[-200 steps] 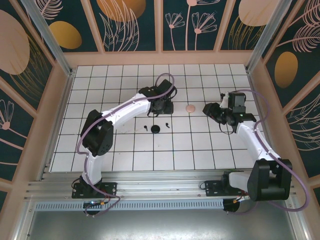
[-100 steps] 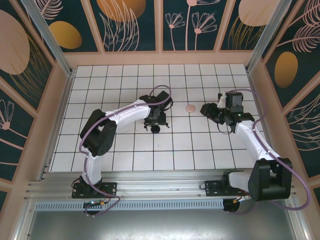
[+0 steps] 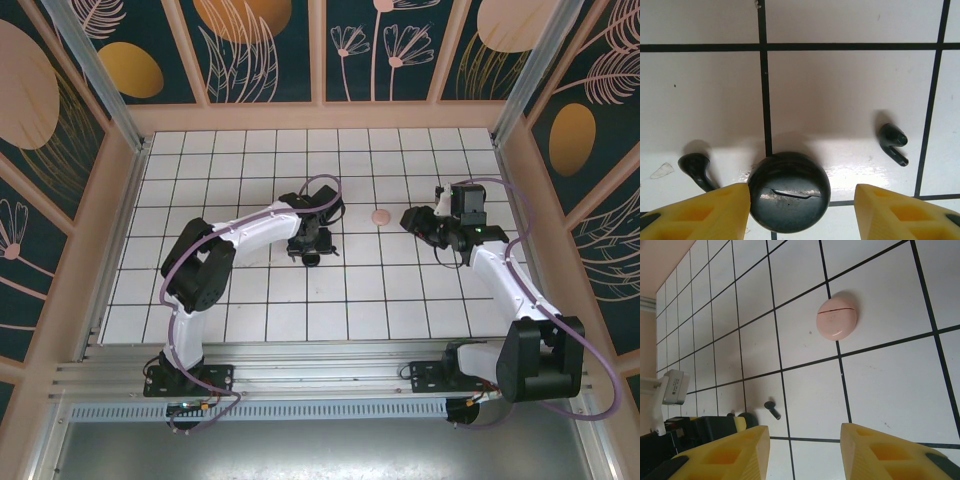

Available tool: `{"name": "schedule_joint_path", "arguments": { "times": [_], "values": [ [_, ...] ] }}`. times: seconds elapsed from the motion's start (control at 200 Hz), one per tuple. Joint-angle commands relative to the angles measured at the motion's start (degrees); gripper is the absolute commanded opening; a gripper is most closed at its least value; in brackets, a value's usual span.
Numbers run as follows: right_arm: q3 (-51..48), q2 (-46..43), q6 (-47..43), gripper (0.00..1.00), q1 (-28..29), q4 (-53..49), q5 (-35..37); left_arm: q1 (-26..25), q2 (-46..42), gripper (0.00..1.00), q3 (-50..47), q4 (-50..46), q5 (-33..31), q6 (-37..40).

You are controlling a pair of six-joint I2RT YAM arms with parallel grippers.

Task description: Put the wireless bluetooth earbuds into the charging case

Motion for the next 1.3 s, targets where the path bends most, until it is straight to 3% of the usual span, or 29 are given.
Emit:
{"name": "schedule_joint_path", "arguments": {
  "times": [0.0,0.876,1.296],
  "values": [
    [0.3,-1.5,-0.7,0.43,0.4,-0.5,0.5,-0.1,1.7,0.57,-1.0,-0.1,0.6,-0.8],
    [-0.4,-2.0,-1.0,0.42,0.4,-0.6,0.2,-0.1,4.1,0.58,-2.9,1.0,2.6,0.3],
    [-0.5,-2.5,-1.9,0.42,0.3,-0.3,-2.0,-0.1,1.0,0.47,-1.6,1.8,1.4,3.4]
  ]
}}
